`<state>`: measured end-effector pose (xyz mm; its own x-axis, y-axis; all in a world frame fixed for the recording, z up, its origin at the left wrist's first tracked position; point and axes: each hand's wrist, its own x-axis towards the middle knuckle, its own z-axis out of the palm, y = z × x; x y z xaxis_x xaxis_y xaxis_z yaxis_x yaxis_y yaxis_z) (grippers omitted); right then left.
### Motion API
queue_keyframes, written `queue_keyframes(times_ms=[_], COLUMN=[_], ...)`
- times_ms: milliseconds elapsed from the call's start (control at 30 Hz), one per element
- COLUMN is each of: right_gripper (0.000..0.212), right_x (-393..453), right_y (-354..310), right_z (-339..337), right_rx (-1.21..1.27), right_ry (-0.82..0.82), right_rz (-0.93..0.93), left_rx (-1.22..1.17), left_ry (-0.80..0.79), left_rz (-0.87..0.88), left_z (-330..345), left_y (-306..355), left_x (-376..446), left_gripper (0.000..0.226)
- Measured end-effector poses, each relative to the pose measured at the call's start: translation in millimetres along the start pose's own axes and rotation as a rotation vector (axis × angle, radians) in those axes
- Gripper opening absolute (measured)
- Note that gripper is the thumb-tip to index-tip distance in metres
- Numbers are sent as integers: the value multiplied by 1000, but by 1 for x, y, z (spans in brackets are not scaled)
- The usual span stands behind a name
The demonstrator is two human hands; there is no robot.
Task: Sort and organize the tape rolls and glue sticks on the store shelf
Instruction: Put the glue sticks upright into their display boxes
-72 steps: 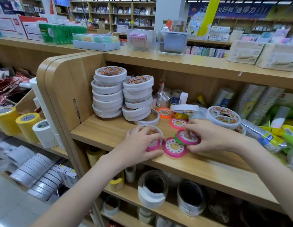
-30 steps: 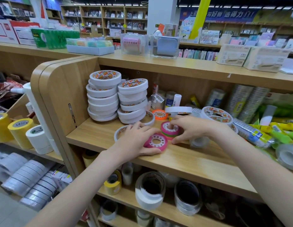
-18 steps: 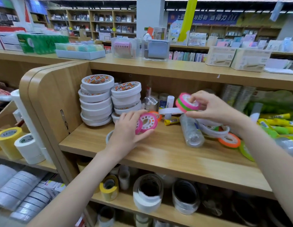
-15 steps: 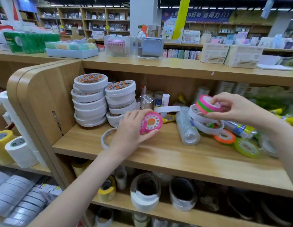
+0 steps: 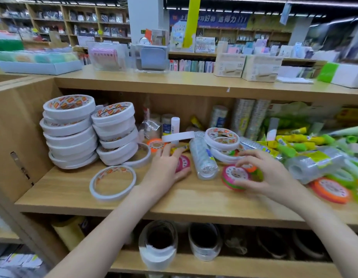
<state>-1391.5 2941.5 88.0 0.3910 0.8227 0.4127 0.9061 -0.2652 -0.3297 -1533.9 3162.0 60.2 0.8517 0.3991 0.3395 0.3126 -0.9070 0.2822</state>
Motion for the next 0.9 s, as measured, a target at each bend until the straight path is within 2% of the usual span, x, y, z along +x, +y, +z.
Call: queue_keyframes(times_ms=[100, 233, 300, 333, 400, 467, 533, 633, 767, 833, 900], right_gripper=[42, 50, 26, 24, 39, 36, 23, 20, 29, 42, 45], right_x=[25, 67, 82, 85, 92, 95, 96, 97, 103, 106, 108], right_y=[3, 5, 2, 0, 1, 4, 9, 10, 4, 1, -1], right_z=[-16, -8, 1, 2, 2, -2, -10, -31, -45, -42, -37], right_rx=[-34, -186, -372, -424, -452, -387, -224, -66, 279, 291, 254], right_ry=[41, -231, -332, -359, -417, -380, -292, -221, -274, -281, -270], right_rz=[-23, 54, 44, 35, 47, 39, 64, 45, 6, -28, -51], left_rx=[-130, -100, -73, -45, 6, 89, 160, 102, -45, -68, -51], left_ry=[169, 372, 374, 350, 292, 241, 205, 201, 201, 251, 311], left_rz=[99, 127, 88, 62, 25, 52, 65, 78, 52, 33, 45], left_z=[-4, -17, -22, -24, -24, -23, -23, -28, -44, -52, -58], left_y=[-3, -6, -10, -13, -18, -23, -25, -27, -28, -26, -20], left_x=[-2, 5, 15, 20, 30, 35, 38, 43, 48, 47, 44], left_gripper=[54, 40, 35, 36, 41, 40, 33, 27, 34, 31, 27])
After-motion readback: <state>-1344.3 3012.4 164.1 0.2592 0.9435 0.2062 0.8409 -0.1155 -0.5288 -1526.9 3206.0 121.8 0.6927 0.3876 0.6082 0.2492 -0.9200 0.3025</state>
